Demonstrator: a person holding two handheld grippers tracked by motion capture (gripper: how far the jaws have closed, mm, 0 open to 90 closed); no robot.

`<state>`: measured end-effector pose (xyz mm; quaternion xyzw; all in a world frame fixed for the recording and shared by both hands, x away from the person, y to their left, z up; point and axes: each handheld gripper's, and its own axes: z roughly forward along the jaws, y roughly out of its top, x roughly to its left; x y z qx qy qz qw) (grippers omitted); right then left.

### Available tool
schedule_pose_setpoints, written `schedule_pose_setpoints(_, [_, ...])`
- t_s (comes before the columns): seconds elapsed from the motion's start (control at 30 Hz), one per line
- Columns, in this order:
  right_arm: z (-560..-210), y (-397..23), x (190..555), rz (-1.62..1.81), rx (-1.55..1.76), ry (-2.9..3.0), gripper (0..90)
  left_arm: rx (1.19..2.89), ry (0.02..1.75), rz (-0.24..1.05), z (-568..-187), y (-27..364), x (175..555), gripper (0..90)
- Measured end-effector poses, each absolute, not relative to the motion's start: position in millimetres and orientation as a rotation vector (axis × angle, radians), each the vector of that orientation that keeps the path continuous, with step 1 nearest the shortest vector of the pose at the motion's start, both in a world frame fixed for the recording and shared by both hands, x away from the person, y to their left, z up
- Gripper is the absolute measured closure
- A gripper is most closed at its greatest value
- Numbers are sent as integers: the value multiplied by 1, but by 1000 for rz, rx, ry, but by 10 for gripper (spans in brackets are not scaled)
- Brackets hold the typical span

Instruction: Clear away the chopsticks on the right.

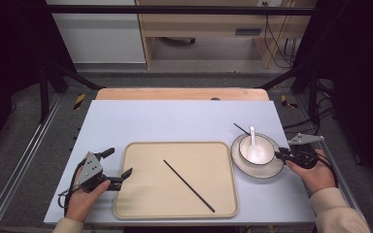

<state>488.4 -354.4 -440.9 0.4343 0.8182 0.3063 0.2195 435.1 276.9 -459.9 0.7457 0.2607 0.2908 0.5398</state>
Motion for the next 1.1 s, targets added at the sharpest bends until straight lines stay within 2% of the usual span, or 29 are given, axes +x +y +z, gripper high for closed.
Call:
schedule_pose_setpoints(0.17, [-446,-351,491,813,1207,2283,741,1773,623,690,-460,277,435,49])
schedule_pose_setpoints(0.4, [-450,-351,491,816,1202,2309,850,1776,623,687,-460,276,435,49])
schedule_pose_setpoints(0.63, [-445,-350,484,814,1207,2275,854,1772,624,690,-460,277,435,49])
schedule_pose_setpoints(0.87, [-408,-351,461,895,1217,2103,855,1772,621,692,-460,276,435,49])
schedule_pose_setpoints(0.97, [-388,-337,442,943,1161,2043,855,1775,619,690,-460,276,435,49])
schedule_pose_setpoints(1.1, [-378,-320,430,975,1103,2046,855,1774,620,691,-460,276,435,49])
